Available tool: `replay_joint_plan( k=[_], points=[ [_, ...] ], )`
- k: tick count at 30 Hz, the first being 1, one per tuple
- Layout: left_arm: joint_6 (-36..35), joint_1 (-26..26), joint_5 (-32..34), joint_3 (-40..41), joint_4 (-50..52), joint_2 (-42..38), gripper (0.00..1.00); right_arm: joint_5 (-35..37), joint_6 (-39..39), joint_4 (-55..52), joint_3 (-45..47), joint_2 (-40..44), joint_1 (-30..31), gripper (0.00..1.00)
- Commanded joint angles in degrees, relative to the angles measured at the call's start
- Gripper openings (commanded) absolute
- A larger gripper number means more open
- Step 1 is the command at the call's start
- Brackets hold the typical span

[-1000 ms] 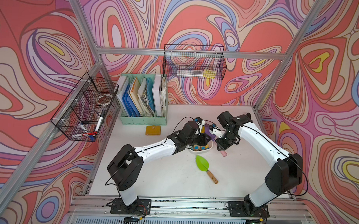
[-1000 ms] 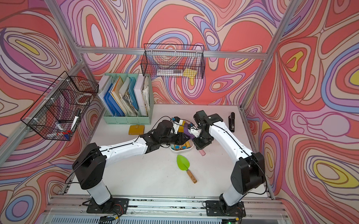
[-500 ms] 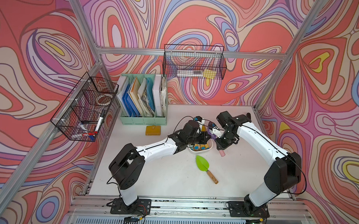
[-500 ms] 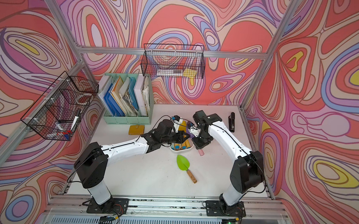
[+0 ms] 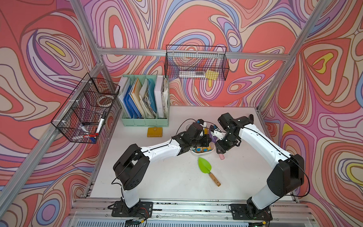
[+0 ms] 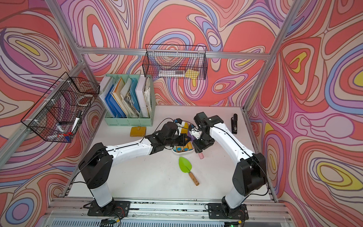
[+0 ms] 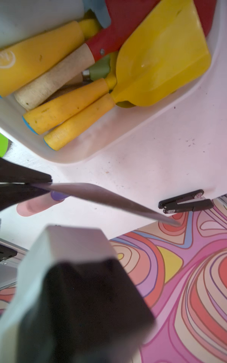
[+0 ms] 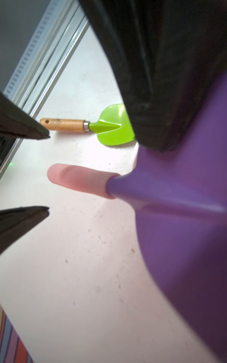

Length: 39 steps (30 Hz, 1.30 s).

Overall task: Put the shovel into the storage box
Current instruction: Place the shovel in the storage box.

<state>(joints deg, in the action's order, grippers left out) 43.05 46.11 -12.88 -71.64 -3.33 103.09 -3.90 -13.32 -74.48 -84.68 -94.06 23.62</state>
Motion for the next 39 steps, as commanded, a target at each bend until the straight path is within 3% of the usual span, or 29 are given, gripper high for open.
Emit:
replay_joint_plan(
  k=[1, 11, 19, 30, 39],
  points=[
    [-0.9, -0.3, 2.2, -0.9, 2.4, 0.5, 0.0, -0.1, 0.2, -0.1, -1.5, 1.8, 0.1, 0.71],
    [-0.7, -2.9, -0.8, -1.6, 3.7, -1.8, 0.0, -1.3, -0.8, -1.5, -0.7, 6.1, 0.1, 0.73],
    [-5.7, -8.7, -7.3, -6.6, 13.0, -1.0, 0.0, -4.1, -2.8, -1.7, 1.2, 10.7, 0.0, 0.71],
    [-14.4, -17.8, -16.7, -19.1, 29.0, 5.8, 0.0, -5.6, -4.0, -1.4, 3.7, 11.3, 0.1, 0.7],
    [-16.8, -20.0, -21.6, -25.2, 33.8, 12.8, 0.0, -6.5, -4.7, -1.0, 4.6, 12.0, 0.1, 0.7]
  ],
)
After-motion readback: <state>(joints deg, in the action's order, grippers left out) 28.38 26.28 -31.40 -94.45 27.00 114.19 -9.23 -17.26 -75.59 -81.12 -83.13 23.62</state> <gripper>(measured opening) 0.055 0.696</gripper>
